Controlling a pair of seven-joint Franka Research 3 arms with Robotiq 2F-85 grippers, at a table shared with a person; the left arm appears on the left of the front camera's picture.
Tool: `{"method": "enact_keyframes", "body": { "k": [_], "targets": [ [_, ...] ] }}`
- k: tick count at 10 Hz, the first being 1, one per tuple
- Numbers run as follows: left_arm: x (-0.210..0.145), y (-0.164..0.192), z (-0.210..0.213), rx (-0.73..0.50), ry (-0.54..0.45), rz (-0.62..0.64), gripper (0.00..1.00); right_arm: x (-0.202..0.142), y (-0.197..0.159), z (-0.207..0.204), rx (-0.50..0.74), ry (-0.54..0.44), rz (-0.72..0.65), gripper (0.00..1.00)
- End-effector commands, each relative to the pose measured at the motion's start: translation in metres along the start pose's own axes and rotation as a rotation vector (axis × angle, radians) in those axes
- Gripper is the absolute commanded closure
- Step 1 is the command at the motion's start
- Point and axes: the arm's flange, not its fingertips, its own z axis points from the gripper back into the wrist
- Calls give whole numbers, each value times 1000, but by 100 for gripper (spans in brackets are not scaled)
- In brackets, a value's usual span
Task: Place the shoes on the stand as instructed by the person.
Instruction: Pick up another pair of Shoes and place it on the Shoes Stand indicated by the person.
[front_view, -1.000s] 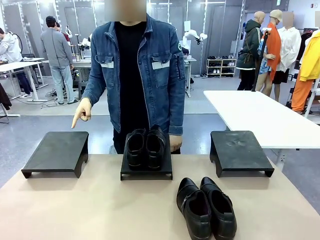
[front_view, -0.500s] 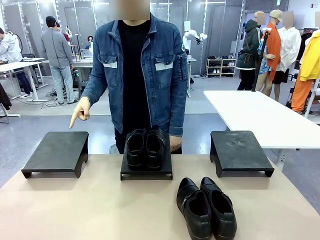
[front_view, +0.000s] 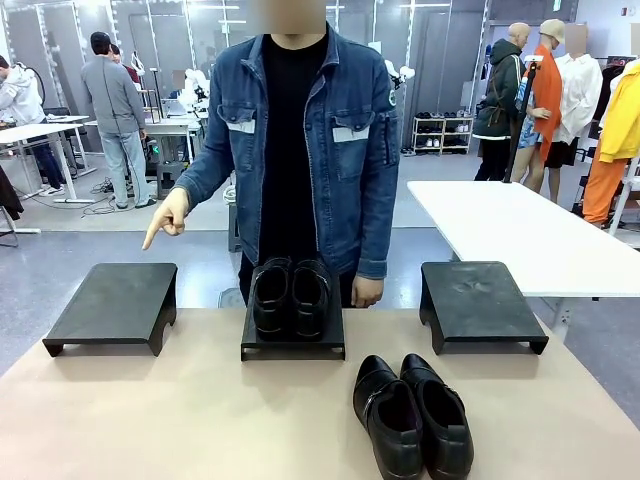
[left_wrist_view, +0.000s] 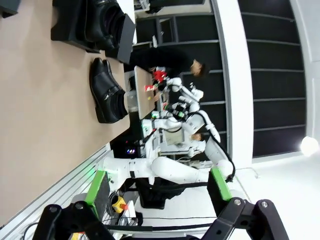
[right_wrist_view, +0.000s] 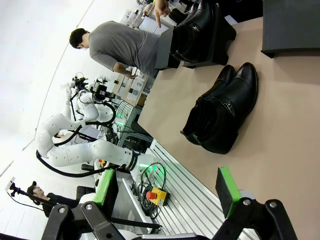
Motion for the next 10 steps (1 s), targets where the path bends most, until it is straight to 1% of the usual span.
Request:
{"method": "enact_keyframes", "body": {
  "k": [1, 2, 3, 4, 5, 6, 7, 9, 10],
  "targets": [
    [-2, -41, -67, 145, 29, 54, 0, -1, 1, 2, 9, -2, 17, 0],
    [-12, -60, -100, 200, 29, 73, 0, -1, 1, 2, 9, -2, 17, 0],
    [-23, -79, -129, 211, 43, 66, 0, -1, 1, 2, 9, -2, 17, 0],
    [-32, -96, -159, 307, 16, 39, 0, -1, 1, 2, 9, -2, 17, 0],
    [-39, -113, -193, 379, 26, 43, 0, -1, 1, 2, 9, -2, 17, 0],
    [-46, -128, -232, 499, 40, 45, 0, -1, 1, 2, 9, -2, 17, 0],
    [-49, -139, -266, 586, 46, 22, 0, -1, 1, 2, 9, -2, 17, 0],
    [-62, -158, -334, 724, 46, -10, 0, -1, 1, 2, 9, -2, 17, 0],
    [-67, -165, -371, 792, 74, -37, 0, -1, 1, 2, 9, -2, 17, 0]
  ]
}}
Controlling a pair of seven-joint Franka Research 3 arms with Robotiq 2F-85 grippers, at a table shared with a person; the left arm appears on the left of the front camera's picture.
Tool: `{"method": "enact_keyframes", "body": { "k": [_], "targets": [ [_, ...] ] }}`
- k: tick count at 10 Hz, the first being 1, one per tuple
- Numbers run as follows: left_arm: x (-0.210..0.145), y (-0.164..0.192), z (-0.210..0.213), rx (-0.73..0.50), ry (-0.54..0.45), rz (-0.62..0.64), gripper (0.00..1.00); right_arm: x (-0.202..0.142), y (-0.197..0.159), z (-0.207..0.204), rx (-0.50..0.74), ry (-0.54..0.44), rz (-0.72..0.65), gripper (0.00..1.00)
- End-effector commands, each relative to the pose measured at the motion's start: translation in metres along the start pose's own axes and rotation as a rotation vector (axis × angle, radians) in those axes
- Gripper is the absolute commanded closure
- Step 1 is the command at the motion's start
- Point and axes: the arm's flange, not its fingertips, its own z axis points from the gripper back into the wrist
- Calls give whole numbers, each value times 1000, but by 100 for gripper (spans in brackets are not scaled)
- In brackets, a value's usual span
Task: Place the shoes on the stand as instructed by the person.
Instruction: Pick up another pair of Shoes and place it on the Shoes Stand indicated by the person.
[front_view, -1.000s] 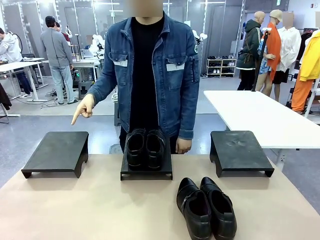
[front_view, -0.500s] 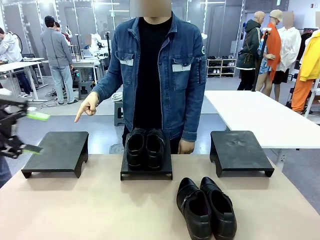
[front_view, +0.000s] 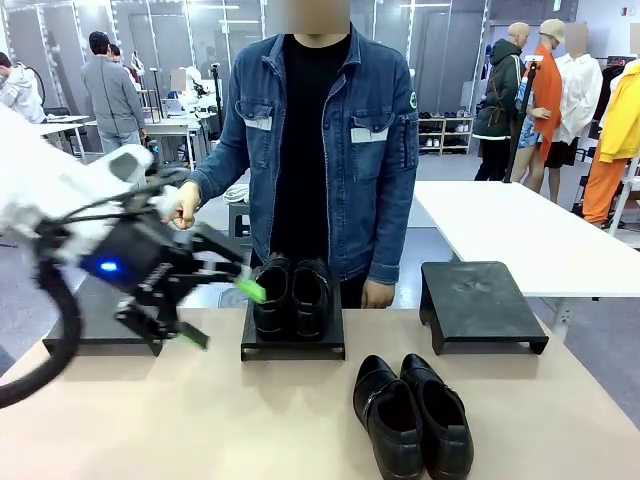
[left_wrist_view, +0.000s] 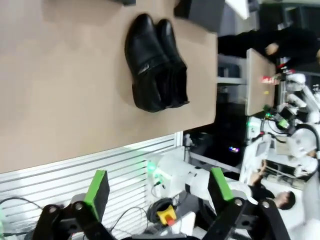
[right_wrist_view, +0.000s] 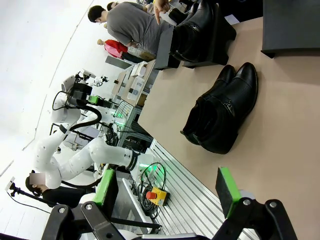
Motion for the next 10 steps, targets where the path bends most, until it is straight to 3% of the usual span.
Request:
{"method": "enact_keyframes", "body": {
  "k": [1, 6, 10],
  "targets": [
    [24, -42, -35, 164, 22, -23, 0, -1, 1, 2, 9, -3, 17, 0],
    [21, -121, -130, 372, 42, -135, 0, -1, 1, 2, 9, -3, 17, 0],
    [1, -151, -209, 487, -44, -134, 0, -1, 1, 2, 9, -3, 17, 0]
  ]
}}
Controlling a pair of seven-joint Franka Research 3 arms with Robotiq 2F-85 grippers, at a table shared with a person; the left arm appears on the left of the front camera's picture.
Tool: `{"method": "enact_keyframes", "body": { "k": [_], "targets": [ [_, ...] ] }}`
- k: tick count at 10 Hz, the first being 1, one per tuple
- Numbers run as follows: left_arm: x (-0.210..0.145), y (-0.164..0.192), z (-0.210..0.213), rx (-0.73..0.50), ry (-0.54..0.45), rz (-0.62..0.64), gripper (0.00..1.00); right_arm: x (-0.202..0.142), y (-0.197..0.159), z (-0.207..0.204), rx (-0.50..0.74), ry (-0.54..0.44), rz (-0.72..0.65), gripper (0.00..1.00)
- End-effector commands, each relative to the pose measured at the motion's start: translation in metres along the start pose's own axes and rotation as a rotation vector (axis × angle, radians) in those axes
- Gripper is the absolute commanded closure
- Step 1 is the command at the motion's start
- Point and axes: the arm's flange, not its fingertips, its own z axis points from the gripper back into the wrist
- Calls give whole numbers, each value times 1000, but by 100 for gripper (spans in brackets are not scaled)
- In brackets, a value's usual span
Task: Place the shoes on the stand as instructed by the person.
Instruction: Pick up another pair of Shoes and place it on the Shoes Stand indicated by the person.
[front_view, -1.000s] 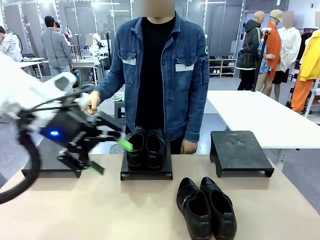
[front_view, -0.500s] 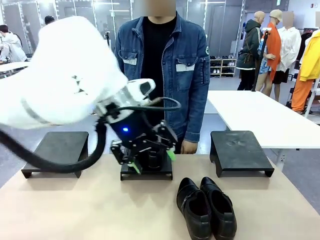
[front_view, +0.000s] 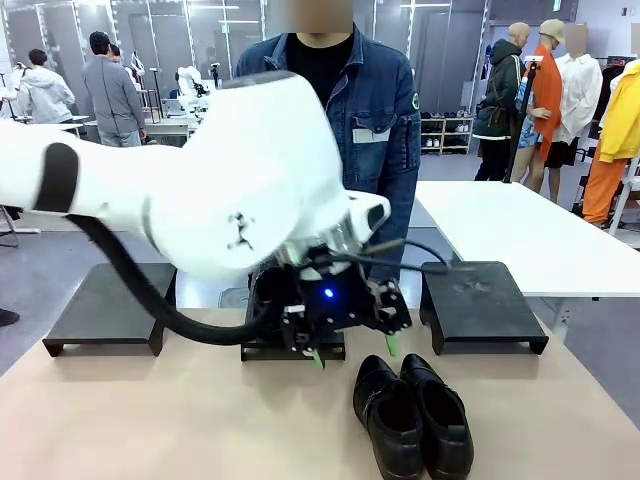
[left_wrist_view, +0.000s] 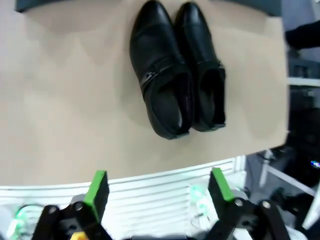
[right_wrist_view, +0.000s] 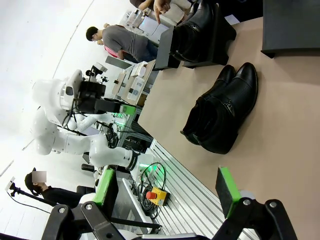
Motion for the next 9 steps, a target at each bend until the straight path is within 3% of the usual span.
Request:
{"method": "enact_keyframes", "body": {
  "k": [1, 4, 9],
  "targets": [
    [12, -44, -35, 44, -40, 14, 0, -1, 1, 2, 9, -3, 17, 0],
    [22, -70, -75, 50, -99, -10, 0, -1, 1, 2, 9, -3, 17, 0],
    [23, -106, -122, 104, -110, -8, 0, -1, 1, 2, 9, -3, 17, 0]
  ]
}}
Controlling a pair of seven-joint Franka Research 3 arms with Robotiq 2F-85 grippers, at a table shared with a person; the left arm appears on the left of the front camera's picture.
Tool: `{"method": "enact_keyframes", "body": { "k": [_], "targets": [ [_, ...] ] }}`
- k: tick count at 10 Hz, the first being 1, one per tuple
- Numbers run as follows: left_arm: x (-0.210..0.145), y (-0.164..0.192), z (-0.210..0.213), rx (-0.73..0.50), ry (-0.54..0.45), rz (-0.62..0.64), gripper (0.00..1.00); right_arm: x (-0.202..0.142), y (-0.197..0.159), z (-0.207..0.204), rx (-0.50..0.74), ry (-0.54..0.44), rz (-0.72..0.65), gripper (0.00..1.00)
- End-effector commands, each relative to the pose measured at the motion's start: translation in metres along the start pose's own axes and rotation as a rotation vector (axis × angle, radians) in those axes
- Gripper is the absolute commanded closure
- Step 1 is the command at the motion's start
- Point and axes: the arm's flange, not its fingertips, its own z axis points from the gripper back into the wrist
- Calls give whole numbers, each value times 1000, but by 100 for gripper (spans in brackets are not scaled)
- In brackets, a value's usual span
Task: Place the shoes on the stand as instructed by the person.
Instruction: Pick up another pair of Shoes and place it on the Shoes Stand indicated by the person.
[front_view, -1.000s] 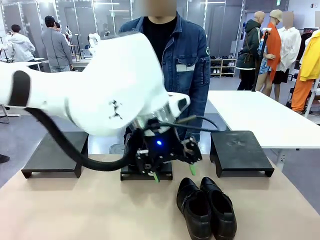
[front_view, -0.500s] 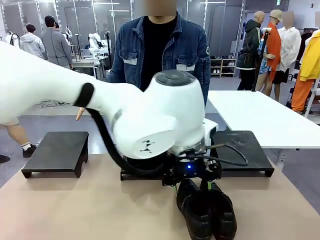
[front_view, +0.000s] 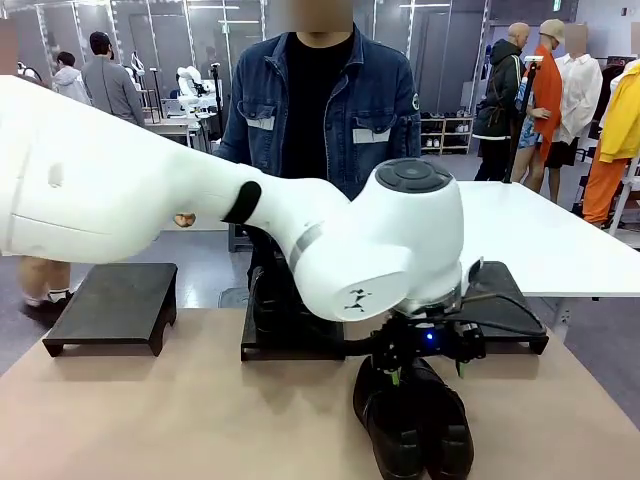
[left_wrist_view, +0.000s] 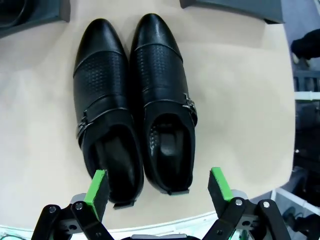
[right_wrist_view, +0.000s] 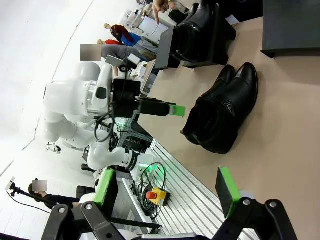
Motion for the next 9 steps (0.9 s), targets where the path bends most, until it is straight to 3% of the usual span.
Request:
{"method": "enact_keyframes", "body": {
  "k": [1, 7, 9],
  "targets": [
    [-1, -16, -23, 87, -25, 25, 0, -1, 1, 2, 9, -3, 17, 0],
    [-2, 2, -69, 119, -26, 49, 0, -1, 1, 2, 9, -3, 17, 0],
    [-9, 5, -76, 115, -3, 24, 13, -1, 1, 2, 9, -3, 17, 0]
  ]
}}
